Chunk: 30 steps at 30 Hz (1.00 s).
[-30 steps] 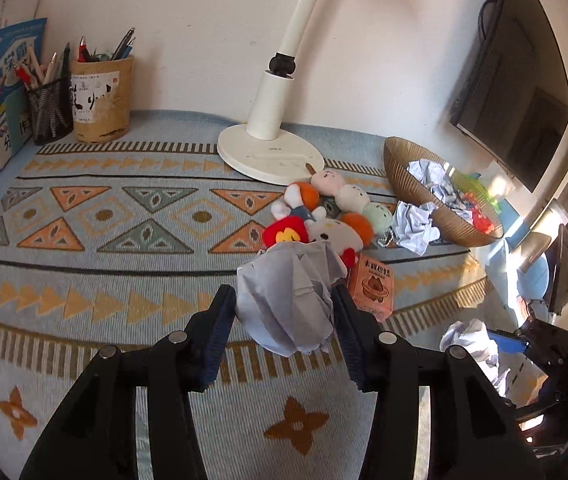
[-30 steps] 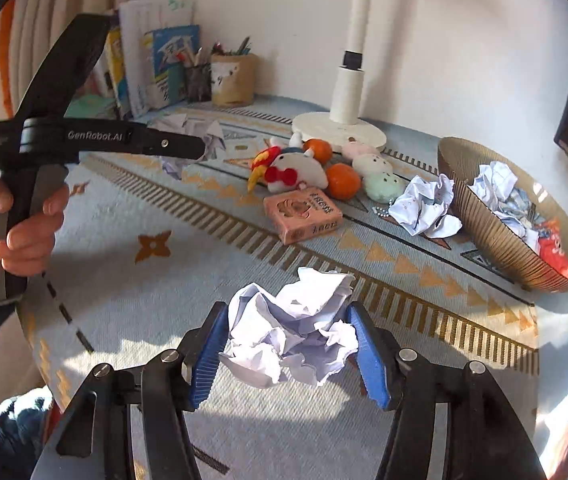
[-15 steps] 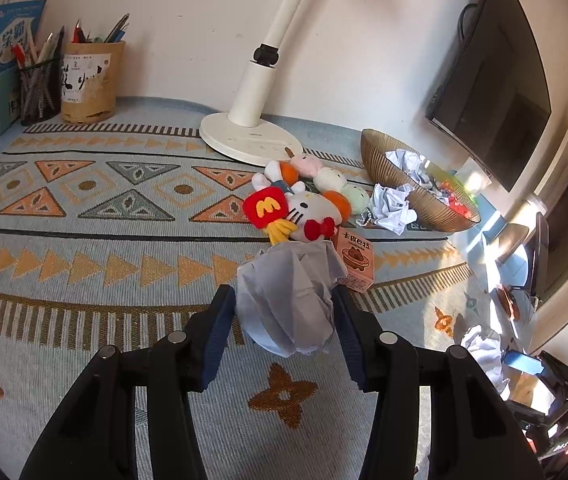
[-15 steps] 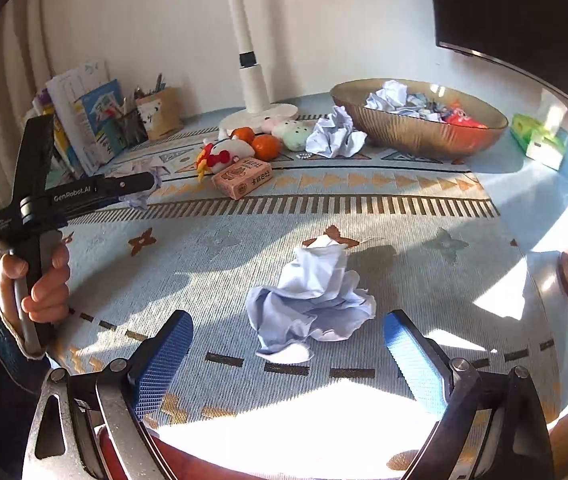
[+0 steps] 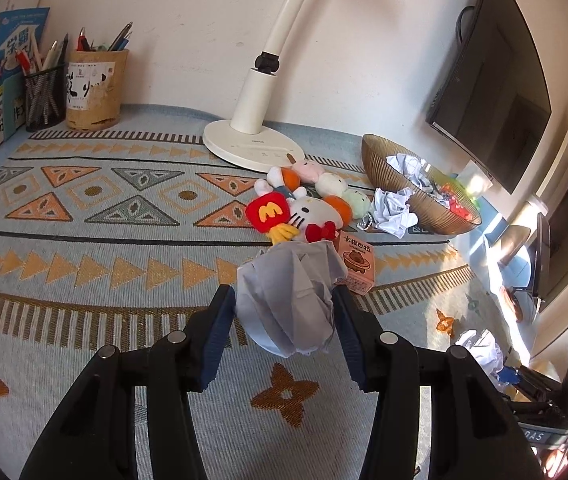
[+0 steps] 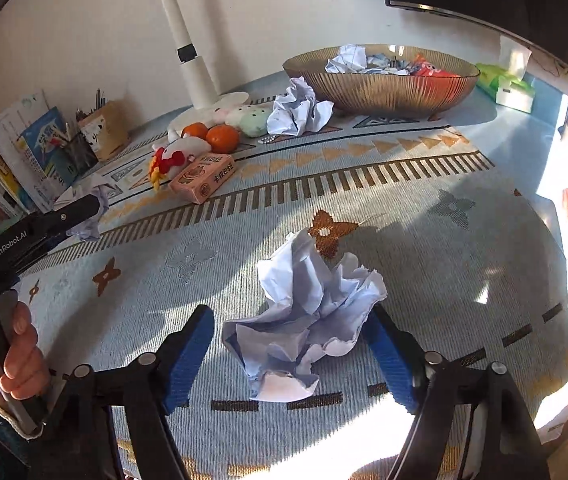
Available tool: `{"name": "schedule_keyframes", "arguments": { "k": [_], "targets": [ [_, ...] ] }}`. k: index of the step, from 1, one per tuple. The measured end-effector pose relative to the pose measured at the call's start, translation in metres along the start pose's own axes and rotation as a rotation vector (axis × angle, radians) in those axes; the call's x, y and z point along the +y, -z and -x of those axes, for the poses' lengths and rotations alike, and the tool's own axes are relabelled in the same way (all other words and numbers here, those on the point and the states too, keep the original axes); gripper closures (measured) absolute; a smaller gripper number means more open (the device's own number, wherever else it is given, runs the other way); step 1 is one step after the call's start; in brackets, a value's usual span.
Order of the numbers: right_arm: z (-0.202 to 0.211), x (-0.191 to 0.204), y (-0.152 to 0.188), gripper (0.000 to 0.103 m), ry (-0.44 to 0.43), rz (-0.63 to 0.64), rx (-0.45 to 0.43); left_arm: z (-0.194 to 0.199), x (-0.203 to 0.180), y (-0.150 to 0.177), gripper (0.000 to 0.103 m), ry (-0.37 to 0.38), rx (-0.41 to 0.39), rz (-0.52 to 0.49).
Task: Organize objects
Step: 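Carry both paper balls to the brown bowl and release them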
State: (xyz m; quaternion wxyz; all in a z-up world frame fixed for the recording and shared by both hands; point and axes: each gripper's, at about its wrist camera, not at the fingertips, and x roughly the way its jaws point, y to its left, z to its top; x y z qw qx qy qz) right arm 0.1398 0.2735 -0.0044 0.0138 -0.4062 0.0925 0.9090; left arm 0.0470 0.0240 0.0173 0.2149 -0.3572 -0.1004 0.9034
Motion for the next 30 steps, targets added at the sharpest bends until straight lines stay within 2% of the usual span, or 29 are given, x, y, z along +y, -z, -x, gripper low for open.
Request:
{"name": "schedule_keyframes", "arguments": {
  "k": [1,5,8,11,16,20,23,28,30],
  "targets": [
    [-0.001,-0.001,0.000,0.049,-0.003,0.009,-0.009,0.000,0.000,0.000,0.056,0.001,0.000,0.000],
    [0.003,-0.009,-0.001,0.053,-0.049,0.019,-0.020,0.000,-0.002,0.001,0.056,-0.005,0.002,-0.011],
    [0.018,-0.020,-0.016,0.054,-0.062,0.023,-0.058,-0.003,-0.009,-0.001,0.056,-0.039,0.026,-0.034],
    [0.040,-0.034,-0.048,0.054,-0.033,0.037,-0.154,-0.003,-0.029,-0.010,0.056,-0.011,0.048,-0.081],
    [0.060,-0.070,-0.121,0.053,0.018,-0.029,-0.301,-0.002,-0.095,-0.062,0.056,0.044,-0.036,-0.225],
    [0.047,-0.108,-0.176,0.053,0.038,-0.144,-0.355,-0.045,-0.143,-0.113,0.056,0.059,-0.041,-0.299],
    [0.023,-0.132,-0.211,0.053,0.059,-0.209,-0.337,-0.095,-0.160,-0.143,0.056,0.068,0.007,-0.264],
    [-0.021,-0.155,-0.253,0.052,0.143,-0.195,-0.277,-0.153,-0.179,-0.166,0.056,0.069,0.003,-0.255],
    [-0.036,-0.160,-0.264,0.047,0.175,-0.161,-0.251,-0.171,-0.185,-0.172,0.049,0.069,-0.017,-0.226]
  ]
}}
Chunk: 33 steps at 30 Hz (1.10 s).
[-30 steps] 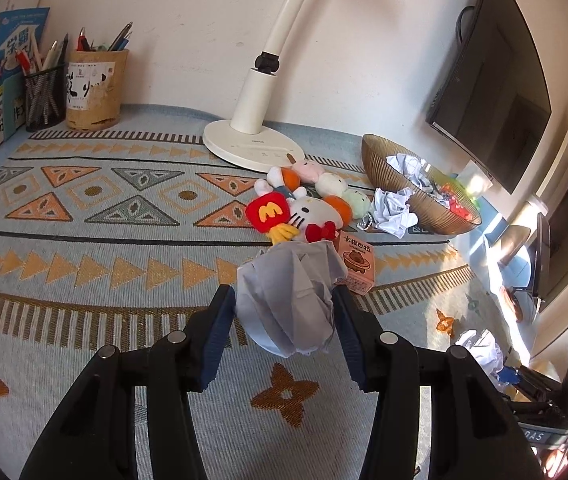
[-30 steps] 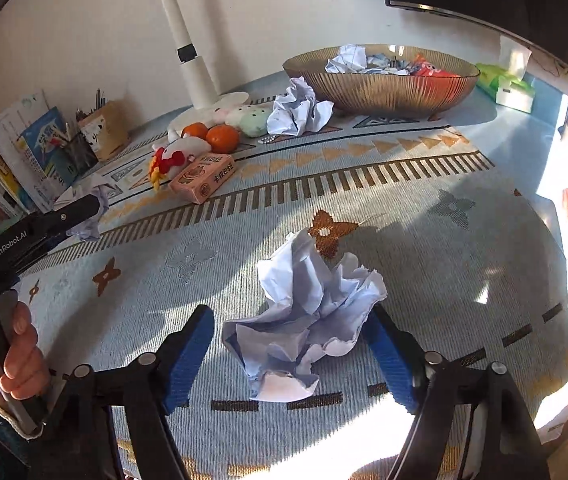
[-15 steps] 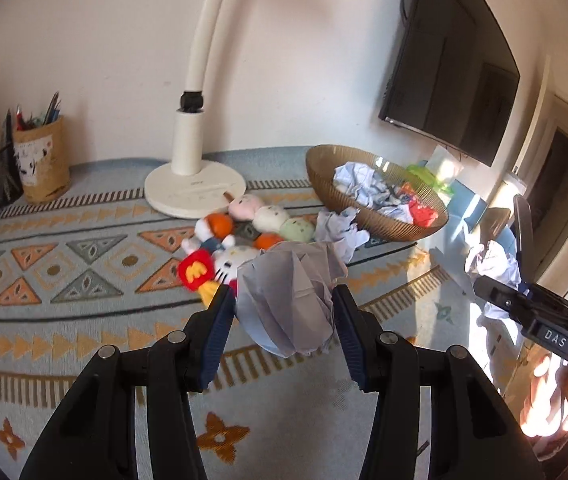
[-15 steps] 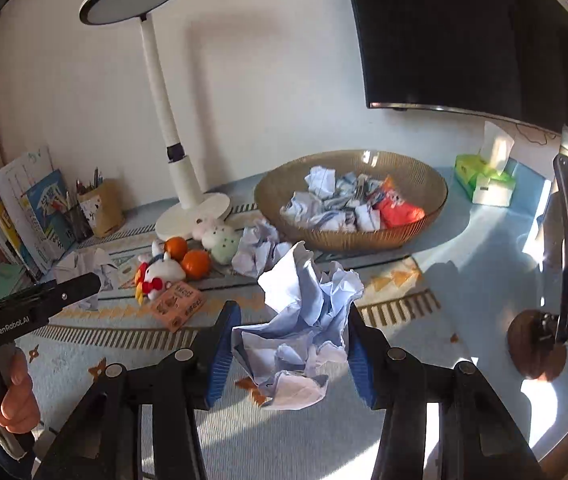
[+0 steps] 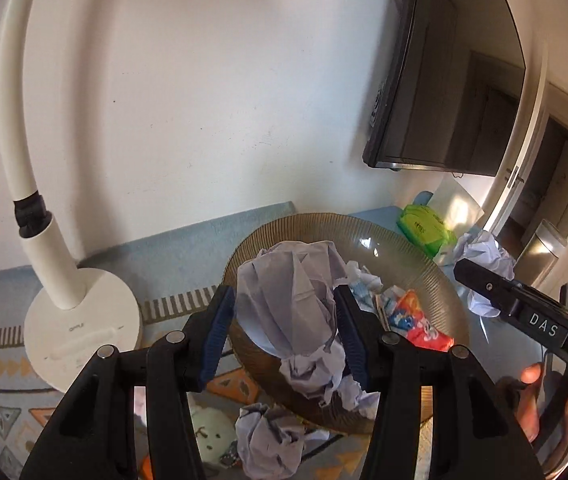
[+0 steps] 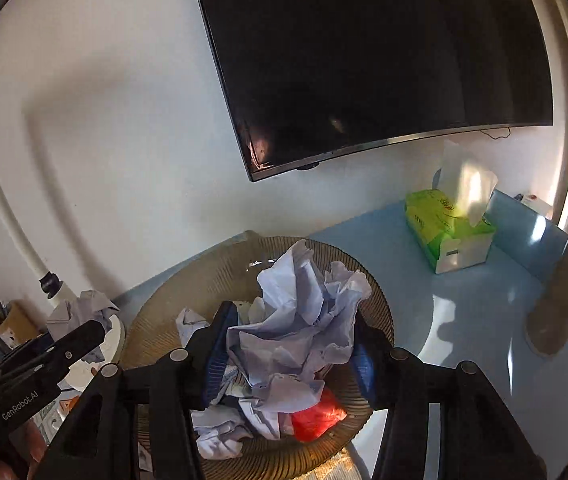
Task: Organize objects
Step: 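Carry both paper balls to the brown bowl and release them, then return both tools from the bowl toward the plush toys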
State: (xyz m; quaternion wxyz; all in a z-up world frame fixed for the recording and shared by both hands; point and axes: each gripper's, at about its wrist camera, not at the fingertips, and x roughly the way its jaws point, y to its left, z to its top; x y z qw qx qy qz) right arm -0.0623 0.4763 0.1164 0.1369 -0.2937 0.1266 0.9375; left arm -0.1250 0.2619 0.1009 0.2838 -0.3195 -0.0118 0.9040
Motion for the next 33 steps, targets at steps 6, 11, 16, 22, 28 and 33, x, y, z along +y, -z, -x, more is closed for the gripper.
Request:
{"name": "schedule_keyframes", "arguments": {
  "k": [6,11,16,22,28,33],
  "targets": [
    [0.014,-0.018,0.011,0.038,-0.010,-0.034,-0.016,-0.017,0.010,0.004,0.015,0.016,0.044,0.090],
    [0.059,-0.005,0.033,0.037,-0.083,-0.020,-0.017,0.038,0.023,0.014,0.015,0.026,0.009,0.121],
    [0.117,0.030,0.062,0.024,-0.207,0.037,-0.003,0.130,0.041,0.029,0.011,-0.018,-0.087,0.133],
    [0.147,0.070,0.100,0.017,-0.372,0.042,0.034,0.225,0.071,0.073,0.001,-0.077,-0.206,0.176],
    [0.102,0.115,0.180,0.013,-0.365,0.167,0.099,0.209,0.119,0.155,0.001,-0.301,-0.123,0.217],
    [0.087,0.129,0.203,0.013,-0.351,0.222,0.116,0.180,0.151,0.197,0.002,-0.306,-0.017,0.304]
  ]
}}
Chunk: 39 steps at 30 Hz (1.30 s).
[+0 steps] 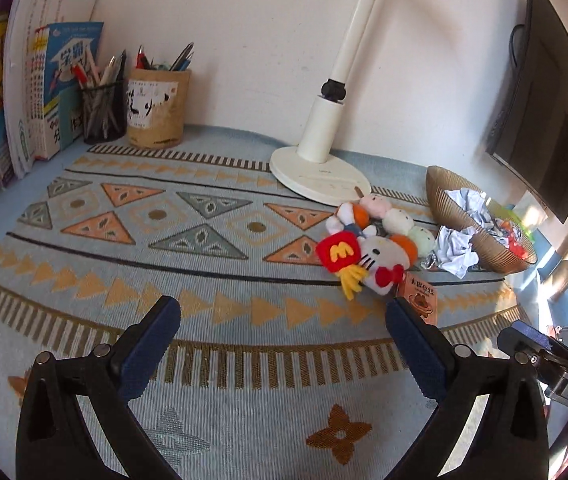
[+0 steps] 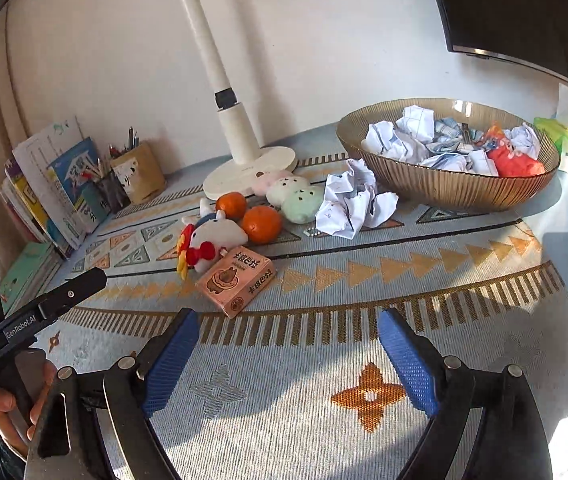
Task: Organize objects
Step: 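Return both tools from the bowl toward the plush toys, then grasp the Hello Kitty plush with the left tool while the right tool grasps the pink capybara box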
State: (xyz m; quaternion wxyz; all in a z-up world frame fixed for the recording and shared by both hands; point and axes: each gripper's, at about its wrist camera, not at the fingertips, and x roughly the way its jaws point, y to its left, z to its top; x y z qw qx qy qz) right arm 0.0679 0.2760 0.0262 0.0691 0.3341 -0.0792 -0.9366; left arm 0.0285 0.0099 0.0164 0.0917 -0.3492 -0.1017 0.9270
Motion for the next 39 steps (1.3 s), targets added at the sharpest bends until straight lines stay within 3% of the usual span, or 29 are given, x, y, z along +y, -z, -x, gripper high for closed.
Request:
{"name": "schedule_keyframes", "arguments": {
  "k": [2,9,11,14,17,21,24,27,30,34,39],
  "targets": [
    [0.000,0.002,0.000,0.011,0.028,0.019,-0.019,0.004,0.001,-0.002,0.001,0.017,-0.023,0.000],
    [-0.023,0.010,-0.001,0.008,0.104,0.054,0.101,0.001,-0.002,0.002,0.001,-0.002,0.002,-0.008],
    [-0.025,0.009,-0.005,0.008,0.057,0.003,0.122,0.001,0.000,0.002,0.001,0.004,0.002,0.001],
    [-0.035,0.019,-0.014,0.008,-0.084,-0.111,0.158,0.000,0.003,0.001,0.001,0.008,0.012,0.022],
    [-0.063,0.045,-0.023,0.007,-0.027,-0.085,0.239,0.000,0.008,0.001,0.001,0.018,0.019,0.049],
    [-0.089,0.068,-0.029,0.008,0.059,-0.041,0.240,0.001,0.018,0.001,0.001,0.034,0.016,0.098],
    [-0.100,0.068,-0.032,0.019,0.126,-0.019,0.237,0.001,0.024,0.001,0.001,0.033,0.017,0.132],
    [-0.096,0.051,-0.031,0.037,0.127,-0.024,0.227,0.000,0.024,0.001,0.001,0.036,0.025,0.135],
    [-0.083,0.025,-0.028,0.048,0.154,-0.067,0.204,-0.002,0.019,0.001,0.001,0.034,0.033,0.108],
    [-0.068,-0.014,-0.024,0.049,0.083,-0.183,0.167,-0.008,0.001,-0.002,0.001,0.033,0.069,0.055],
    [-0.064,-0.017,-0.023,0.044,0.027,-0.214,0.151,-0.032,-0.043,-0.017,0.001,0.078,0.159,0.014]
  ]
}}
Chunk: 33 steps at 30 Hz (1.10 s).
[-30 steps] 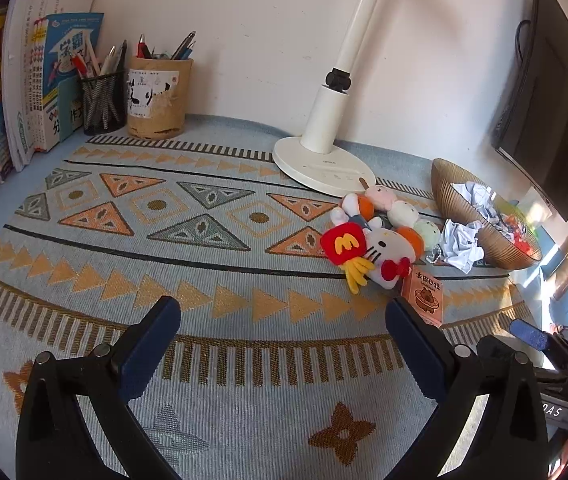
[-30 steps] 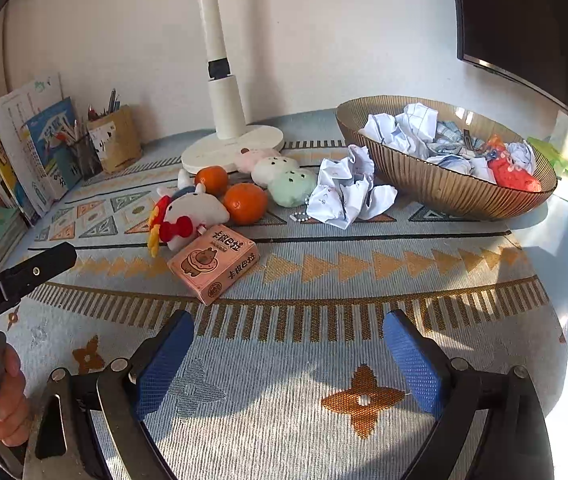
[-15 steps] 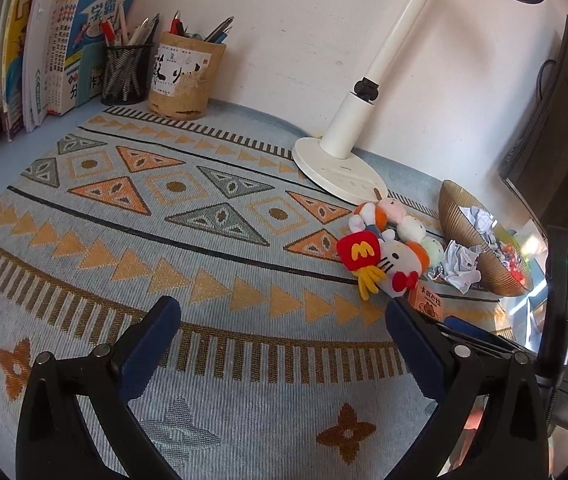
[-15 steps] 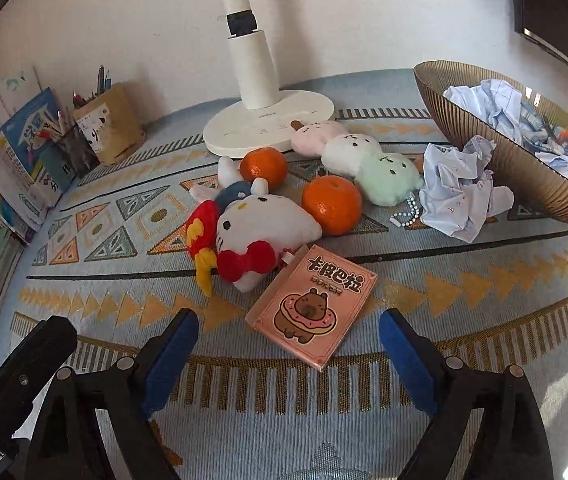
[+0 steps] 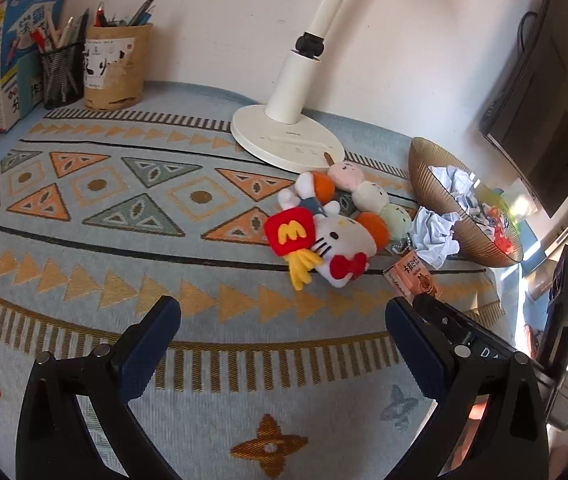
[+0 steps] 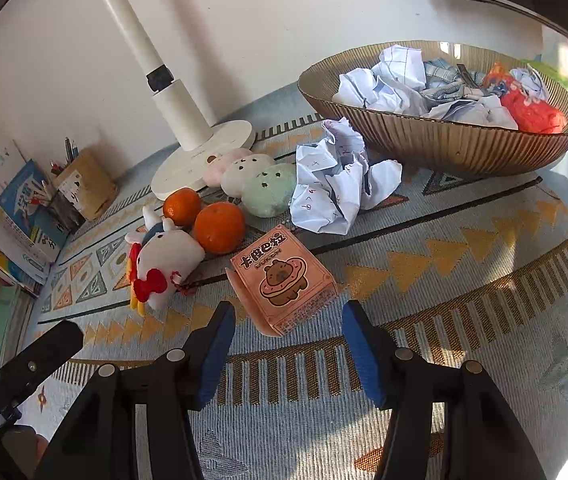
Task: Organize objects
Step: 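Grasp the Hello Kitty plush with the left tool while the right tool grasps the pink capybara box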
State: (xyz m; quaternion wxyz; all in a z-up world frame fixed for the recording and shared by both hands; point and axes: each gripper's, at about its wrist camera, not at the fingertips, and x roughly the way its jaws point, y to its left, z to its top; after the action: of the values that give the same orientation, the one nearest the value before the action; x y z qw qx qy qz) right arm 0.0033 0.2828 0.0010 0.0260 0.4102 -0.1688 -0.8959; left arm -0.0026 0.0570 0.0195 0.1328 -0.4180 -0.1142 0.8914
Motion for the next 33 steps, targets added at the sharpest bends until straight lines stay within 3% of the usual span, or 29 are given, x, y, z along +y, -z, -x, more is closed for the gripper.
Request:
{"name": "schedule_keyframes", "arguments": {
  "k": [3,6,9,11,12,14,15,23,30,32,33],
  "targets": [
    [0.004,-0.005,0.001,0.035,-0.030,-0.026,-0.011,-0.021,-0.022,-0.014,0.001,-0.013,0.002,-0.033],
    [0.007,-0.014,0.001,0.034,-0.080,-0.076,-0.019,-0.041,-0.033,-0.025,0.001,-0.010,-0.003,-0.007],
    [0.009,-0.021,0.001,0.034,-0.103,-0.113,-0.032,-0.060,-0.039,-0.032,0.001,-0.087,-0.014,0.004],
    [0.009,-0.020,0.000,0.034,-0.105,-0.110,-0.032,-0.071,-0.040,-0.033,0.004,-0.090,0.025,0.005],
    [0.008,-0.017,0.000,0.034,-0.102,-0.100,-0.030,-0.074,-0.040,-0.031,0.017,-0.084,0.031,0.000],
    [0.008,-0.011,0.000,0.034,-0.094,-0.064,-0.025,-0.078,-0.041,-0.029,0.027,-0.048,0.055,-0.024],
    [0.008,-0.007,0.000,0.034,-0.091,-0.041,-0.024,-0.076,-0.041,-0.029,0.042,-0.040,0.055,-0.038],
    [-0.001,0.007,0.001,0.034,-0.073,0.044,0.021,-0.034,-0.015,-0.011,0.043,0.052,0.116,-0.140],
    [-0.017,0.027,-0.004,0.028,0.016,0.168,0.053,-0.008,0.005,0.010,0.043,0.150,0.059,-0.149],
    [-0.018,0.030,-0.003,0.031,0.043,0.194,0.053,-0.007,0.000,0.009,0.043,0.134,0.042,-0.160],
    [-0.017,0.032,-0.002,0.041,0.048,0.201,0.053,-0.005,0.000,0.009,0.043,0.132,0.023,-0.162]
  ]
}}
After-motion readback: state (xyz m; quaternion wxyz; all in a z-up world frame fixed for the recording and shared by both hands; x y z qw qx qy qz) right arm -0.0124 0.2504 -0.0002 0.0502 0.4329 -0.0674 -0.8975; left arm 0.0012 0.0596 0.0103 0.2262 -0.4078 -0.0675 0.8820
